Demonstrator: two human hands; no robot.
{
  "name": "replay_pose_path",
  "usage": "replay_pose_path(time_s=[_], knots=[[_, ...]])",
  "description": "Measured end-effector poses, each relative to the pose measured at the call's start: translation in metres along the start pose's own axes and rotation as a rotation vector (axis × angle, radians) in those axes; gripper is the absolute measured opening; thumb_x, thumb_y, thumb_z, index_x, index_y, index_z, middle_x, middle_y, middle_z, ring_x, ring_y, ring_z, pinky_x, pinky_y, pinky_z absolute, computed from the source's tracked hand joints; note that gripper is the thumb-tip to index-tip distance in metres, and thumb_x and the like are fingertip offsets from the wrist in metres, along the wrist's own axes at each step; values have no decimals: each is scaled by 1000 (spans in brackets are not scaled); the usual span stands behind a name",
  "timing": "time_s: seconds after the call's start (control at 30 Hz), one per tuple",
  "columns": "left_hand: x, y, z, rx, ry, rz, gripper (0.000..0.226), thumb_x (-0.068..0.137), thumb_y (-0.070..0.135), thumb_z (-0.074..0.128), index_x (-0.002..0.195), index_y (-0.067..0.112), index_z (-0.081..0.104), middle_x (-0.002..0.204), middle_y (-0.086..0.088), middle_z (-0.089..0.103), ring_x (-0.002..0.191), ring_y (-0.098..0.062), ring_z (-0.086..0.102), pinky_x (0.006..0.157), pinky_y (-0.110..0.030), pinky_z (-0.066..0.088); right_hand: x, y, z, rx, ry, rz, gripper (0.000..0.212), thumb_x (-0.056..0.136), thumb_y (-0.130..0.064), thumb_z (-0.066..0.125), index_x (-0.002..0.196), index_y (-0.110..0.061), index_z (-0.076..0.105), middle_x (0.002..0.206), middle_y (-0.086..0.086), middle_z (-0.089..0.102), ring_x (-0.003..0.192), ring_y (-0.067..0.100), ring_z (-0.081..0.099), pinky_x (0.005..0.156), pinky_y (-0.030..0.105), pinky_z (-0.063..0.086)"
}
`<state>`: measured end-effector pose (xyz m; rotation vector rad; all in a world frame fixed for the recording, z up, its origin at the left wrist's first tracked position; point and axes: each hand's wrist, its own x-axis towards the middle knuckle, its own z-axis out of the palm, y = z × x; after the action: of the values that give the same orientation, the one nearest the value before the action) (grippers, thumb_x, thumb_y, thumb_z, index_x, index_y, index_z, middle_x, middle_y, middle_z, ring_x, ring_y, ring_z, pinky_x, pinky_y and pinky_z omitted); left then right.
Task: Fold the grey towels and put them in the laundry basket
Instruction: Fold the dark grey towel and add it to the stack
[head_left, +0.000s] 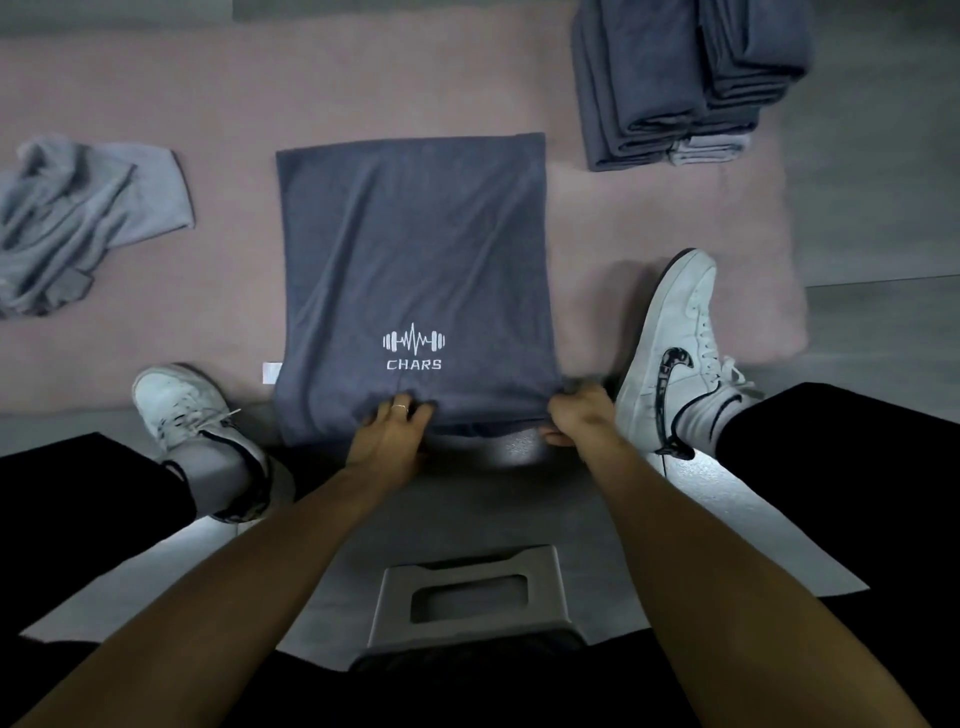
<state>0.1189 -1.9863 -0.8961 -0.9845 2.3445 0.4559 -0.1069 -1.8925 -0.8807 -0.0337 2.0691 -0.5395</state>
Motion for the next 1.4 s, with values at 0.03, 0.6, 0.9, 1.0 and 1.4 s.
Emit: replay_pose_path(time_s=[0.03, 0.6, 0.9, 1.0, 1.4], knots=[[0, 2, 3, 45, 40, -11, 70, 76, 28, 74, 139, 21, 45, 137, -16, 43, 117, -35, 51, 96, -44, 46, 0, 1, -3, 52, -14, 17, 9, 90, -7, 55, 98, -2, 55, 82, 14, 61, 76, 36, 70, 71, 45, 60], [-1, -19, -23, -275, 200, -134, 36, 89, 14, 51, 125, 15, 52, 121, -13, 58, 107, -36, 58, 85, -42, 48, -21, -2, -13, -514, 7, -666, 44, 82, 1, 62, 125, -5, 53, 130, 16, 47, 112, 29, 55, 99, 22, 39], [8, -38, -76, -409, 415, -35, 32, 92, 11, 44, 121, 14, 57, 114, -15, 60, 99, -38, 60, 82, -43, 51, -28, -44, -29, -456, 300, -883, 9, 80, -3, 63, 89, -3, 67, 105, 17, 54, 95, 31, 58, 89, 32, 47], [30, -53, -110, -431, 418, 9, 28, 96, 14, 42, 117, 11, 60, 115, -17, 61, 103, -37, 59, 84, -46, 50, -27, -84, -41, -423, 215, -782, 5, 88, -10, 59, 90, -6, 61, 94, 14, 63, 89, 30, 59, 75, 28, 42], [178, -99, -224, -505, 355, -49, 19, 91, 5, 49, 97, 3, 68, 103, -17, 70, 95, -34, 63, 85, -36, 49, 55, -258, -54, -521, 138, -751, 17, 89, -23, 63, 81, -12, 55, 90, 11, 63, 85, 26, 61, 74, 35, 53]])
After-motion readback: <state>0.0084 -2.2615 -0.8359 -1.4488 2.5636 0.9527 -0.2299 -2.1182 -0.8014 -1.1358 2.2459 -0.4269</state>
